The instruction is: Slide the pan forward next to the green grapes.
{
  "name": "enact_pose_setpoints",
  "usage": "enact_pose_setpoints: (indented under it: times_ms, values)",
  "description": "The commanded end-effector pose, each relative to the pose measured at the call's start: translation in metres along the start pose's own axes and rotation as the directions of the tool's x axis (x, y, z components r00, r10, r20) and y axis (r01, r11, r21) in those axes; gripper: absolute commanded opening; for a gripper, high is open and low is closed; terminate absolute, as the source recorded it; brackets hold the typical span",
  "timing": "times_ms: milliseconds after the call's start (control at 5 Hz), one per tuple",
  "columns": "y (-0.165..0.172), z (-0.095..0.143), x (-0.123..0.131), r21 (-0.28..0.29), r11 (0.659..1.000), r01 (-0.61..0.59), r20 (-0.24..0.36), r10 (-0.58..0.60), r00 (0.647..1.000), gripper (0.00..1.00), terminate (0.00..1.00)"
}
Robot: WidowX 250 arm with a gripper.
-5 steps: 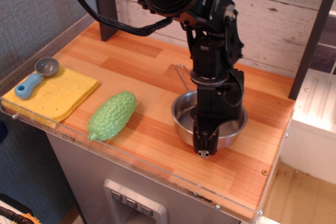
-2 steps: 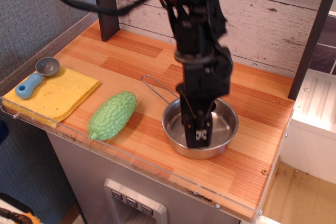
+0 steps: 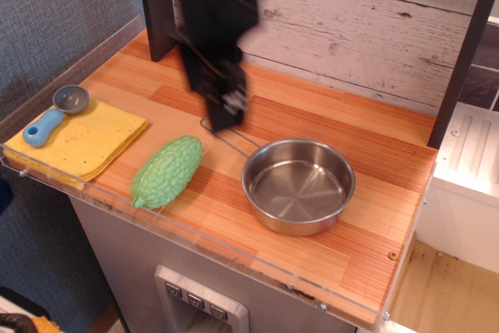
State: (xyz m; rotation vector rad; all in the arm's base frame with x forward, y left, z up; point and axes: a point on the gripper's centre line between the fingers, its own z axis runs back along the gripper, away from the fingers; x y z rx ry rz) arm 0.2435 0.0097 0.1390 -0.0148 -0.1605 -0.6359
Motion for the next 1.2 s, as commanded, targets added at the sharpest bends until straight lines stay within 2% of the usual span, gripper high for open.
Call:
enact_pose_setpoints:
  times_ms: [0, 400, 800, 1000]
  values:
    - [0.033, 0.033, -0.025, 0.131, 0.976, -0.174, 0.046, 0.17, 0.984, 1.0, 0.0]
    - [0.045, 0.034, -0.039, 0.068, 0.966, -0.249, 0.053, 0.246, 0.968, 1.0, 0.0]
    - [0.045, 0.034, -0.039, 0.068, 0.966, -0.249, 0.053, 0.246, 0.968, 1.0, 0.0]
    - [0.045, 0.034, -0.039, 0.068, 0.966, -0.249, 0.053, 0.246, 0.968, 1.0, 1.0]
